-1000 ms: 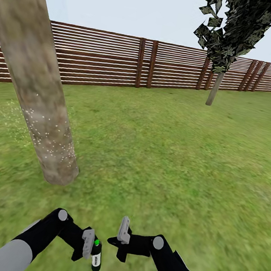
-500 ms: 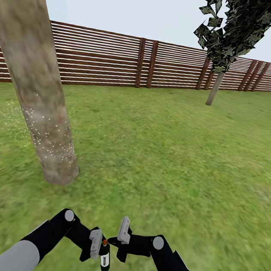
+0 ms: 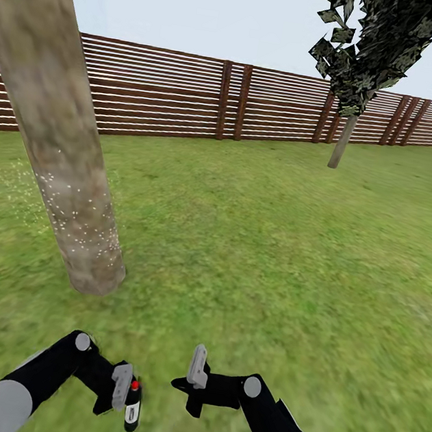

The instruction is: In the garden, pick up the pesticide atomizer on the floor and spray pesticide onto both trees until each tree trunk is fully covered.

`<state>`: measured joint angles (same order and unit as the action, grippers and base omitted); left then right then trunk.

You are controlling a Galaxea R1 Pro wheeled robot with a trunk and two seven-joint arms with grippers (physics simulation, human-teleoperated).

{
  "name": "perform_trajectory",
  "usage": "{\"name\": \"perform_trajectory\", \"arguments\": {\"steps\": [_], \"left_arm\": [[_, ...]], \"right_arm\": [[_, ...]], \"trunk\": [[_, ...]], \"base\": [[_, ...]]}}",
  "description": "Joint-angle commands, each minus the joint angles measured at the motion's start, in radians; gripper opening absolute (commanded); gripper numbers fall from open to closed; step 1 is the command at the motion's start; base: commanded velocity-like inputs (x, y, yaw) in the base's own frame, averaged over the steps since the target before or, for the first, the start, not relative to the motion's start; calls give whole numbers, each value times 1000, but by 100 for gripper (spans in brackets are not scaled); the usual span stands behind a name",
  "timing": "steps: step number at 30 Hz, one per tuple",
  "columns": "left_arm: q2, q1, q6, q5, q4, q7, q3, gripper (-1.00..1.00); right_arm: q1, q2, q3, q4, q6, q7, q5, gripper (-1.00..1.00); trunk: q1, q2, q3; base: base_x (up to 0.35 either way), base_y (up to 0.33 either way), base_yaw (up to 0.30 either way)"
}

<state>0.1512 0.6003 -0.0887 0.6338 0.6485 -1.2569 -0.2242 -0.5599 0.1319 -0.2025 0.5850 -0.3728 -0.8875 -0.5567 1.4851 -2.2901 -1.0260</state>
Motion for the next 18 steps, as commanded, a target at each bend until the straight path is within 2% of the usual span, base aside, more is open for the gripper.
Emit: {"name": "perform_trajectory", "arguments": {"steps": [1,3,4,5,7,8,9,10,11,12,13,14,15,16,18], "left_arm": [[20,0,0,-2,0,-1,0,-100],[67,-2,0,-2,0,-1,0,-100],[110,-3,0,-3,0,-1,1,-100],[141,-3,0,-4,-9,0,2,-100],[169,-4,3,-6,-45,34,14,-100],[172,-4,4,-6,-55,59,21,-100],[173,-4,5,-10,-86,132,34,-100],[168,-4,5,-18,-155,284,72,-100],[158,-4,4,-35,-210,397,109,-100],[136,-4,3,-79,-267,516,161,-100],[107,-5,-9,-160,-327,648,217,-100],[82,-9,-53,-245,-379,764,250,-100],[54,-34,-163,-370,-428,929,271,-100],[43,-60,-230,-451,-445,1033,278,-100],[34,-134,-352,-634,-453,1217,284,-100]], "right_arm": [[0,0,0,0,0,0,0,-100],[0,-1,0,-1,0,1,0,-100],[0,-2,1,-2,0,1,0,-100],[0,-3,1,-2,1,1,0,100],[0,-4,3,-1,1,8,0,100],[0,-5,6,-1,1,18,0,100],[0,-13,29,-2,1,73,0,100],[0,-22,89,-19,2,221,0,100],[1,-25,129,-50,1,326,0,100],[1,-26,173,-100,0,449,0,100],[2,-26,247,-185,-2,634,0,100],[3,-25,306,-274,-7,820,2,100],[4,-25,344,-368,-54,1041,3,100],[6,-26,360,-415,-134,1169,3,100],[37,-27,368,-440,-227,1246,2,100]], "trunk": [[0,0,0],[0,0,0],[0,0,0],[0,0,0],[0,0,0],[0,0,0],[0,0,0],[0,0,0],[0,0,0],[0,0,0],[0,0,0],[0,0,0],[0,0,0],[0,0,0],[0,0,0]], "base": [[0,0,0],[0,0,0],[0,0,0],[0,0,0],[0,0,0],[0,0,0],[0,0,0],[0,0,0],[0,0,0],[0,0,0],[0,0,0],[0,0,0],[0,0,0],[0,0,0],[0,0,0]]}}
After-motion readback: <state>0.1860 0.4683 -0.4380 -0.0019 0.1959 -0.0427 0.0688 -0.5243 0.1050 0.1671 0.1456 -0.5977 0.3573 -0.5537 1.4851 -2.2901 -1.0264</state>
